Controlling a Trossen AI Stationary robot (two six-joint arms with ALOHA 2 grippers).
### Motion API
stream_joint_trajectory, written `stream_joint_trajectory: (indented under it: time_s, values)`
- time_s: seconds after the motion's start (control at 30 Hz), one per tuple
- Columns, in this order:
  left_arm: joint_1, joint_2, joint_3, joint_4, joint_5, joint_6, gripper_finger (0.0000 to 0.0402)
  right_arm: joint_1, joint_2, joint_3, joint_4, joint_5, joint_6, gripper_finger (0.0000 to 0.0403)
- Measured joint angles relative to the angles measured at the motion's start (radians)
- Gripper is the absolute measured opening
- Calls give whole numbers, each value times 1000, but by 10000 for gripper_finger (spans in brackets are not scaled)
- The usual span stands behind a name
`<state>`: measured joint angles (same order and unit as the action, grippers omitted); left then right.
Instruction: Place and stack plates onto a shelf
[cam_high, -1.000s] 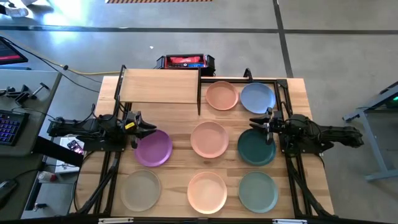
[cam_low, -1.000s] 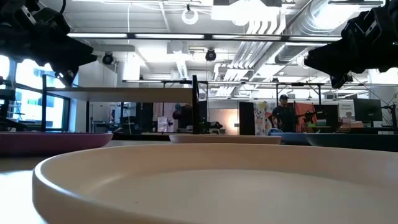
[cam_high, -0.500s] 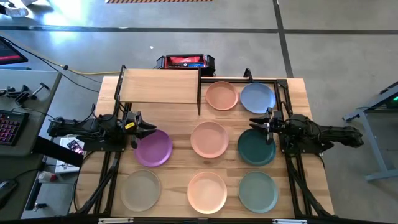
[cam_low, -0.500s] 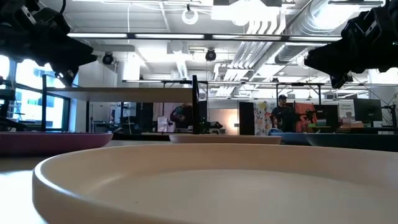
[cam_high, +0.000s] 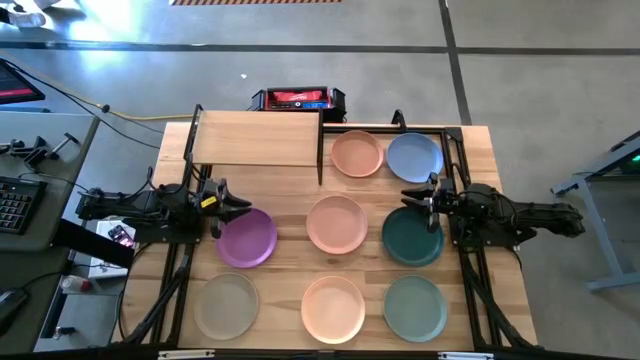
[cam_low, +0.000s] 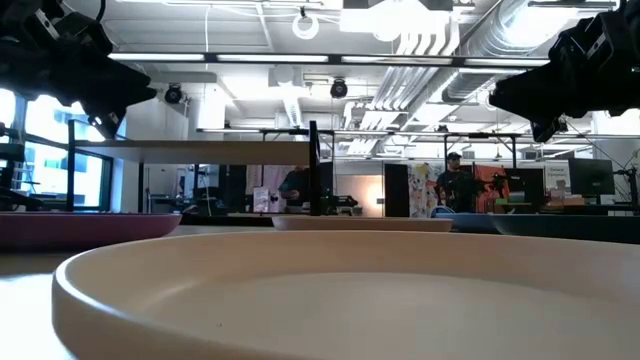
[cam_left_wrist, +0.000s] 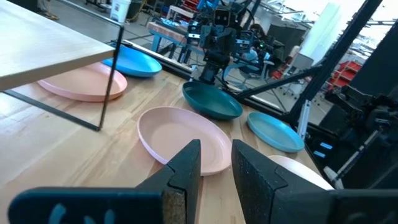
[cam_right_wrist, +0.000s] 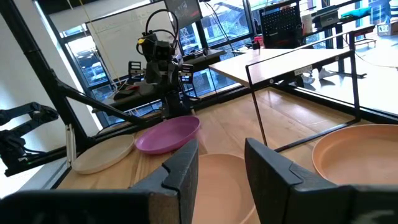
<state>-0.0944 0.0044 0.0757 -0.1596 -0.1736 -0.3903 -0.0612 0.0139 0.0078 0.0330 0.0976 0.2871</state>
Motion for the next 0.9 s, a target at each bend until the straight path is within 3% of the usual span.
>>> stream_joint_trajectory:
  time_s: [0.23,0.57,0.73,0.9]
  values:
    - [0,0,0,71,-27,-2,78,0,0,0,0,0,0,115]
    - [0,0,0,301,-174,-155,78,0,0,0,0,0,0,115]
    - [0,0,0,357,-185,-109,78,0,0,0,0,0,0,115]
    - [0,0,0,411,-263,-130,78,0,0,0,0,0,0,115]
